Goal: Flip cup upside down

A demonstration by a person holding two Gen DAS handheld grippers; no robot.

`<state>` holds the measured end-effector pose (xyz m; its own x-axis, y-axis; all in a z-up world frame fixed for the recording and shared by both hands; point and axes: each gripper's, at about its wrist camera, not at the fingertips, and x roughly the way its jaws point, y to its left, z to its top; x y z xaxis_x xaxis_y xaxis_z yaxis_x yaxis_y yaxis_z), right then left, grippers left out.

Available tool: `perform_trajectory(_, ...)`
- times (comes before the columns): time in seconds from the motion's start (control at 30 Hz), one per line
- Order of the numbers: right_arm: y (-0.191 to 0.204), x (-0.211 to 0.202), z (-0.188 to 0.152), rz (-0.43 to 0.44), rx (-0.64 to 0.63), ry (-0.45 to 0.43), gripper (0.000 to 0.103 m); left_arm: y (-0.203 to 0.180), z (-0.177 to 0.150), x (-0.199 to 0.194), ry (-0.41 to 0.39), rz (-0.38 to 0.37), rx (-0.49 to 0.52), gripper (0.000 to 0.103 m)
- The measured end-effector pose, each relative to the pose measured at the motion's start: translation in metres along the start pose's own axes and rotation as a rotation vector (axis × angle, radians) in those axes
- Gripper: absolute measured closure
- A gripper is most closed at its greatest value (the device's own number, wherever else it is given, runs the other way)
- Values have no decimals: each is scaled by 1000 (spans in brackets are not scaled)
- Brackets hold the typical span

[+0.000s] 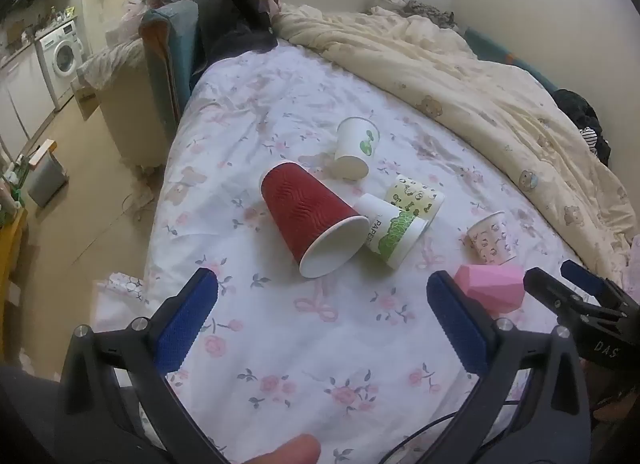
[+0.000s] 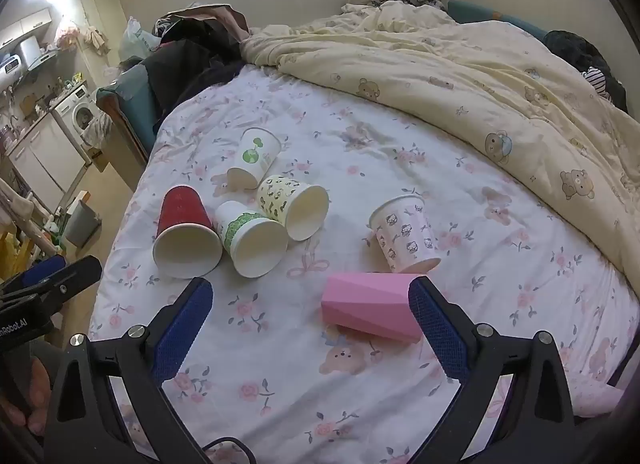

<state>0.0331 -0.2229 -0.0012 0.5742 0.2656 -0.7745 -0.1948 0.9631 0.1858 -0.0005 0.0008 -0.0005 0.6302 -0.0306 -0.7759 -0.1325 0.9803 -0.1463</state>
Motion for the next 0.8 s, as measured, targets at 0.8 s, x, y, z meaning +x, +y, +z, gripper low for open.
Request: perform_trajectory(0.8,2,0,-2,-21,-18,-3,2,2,-2,0,24,27,1,0)
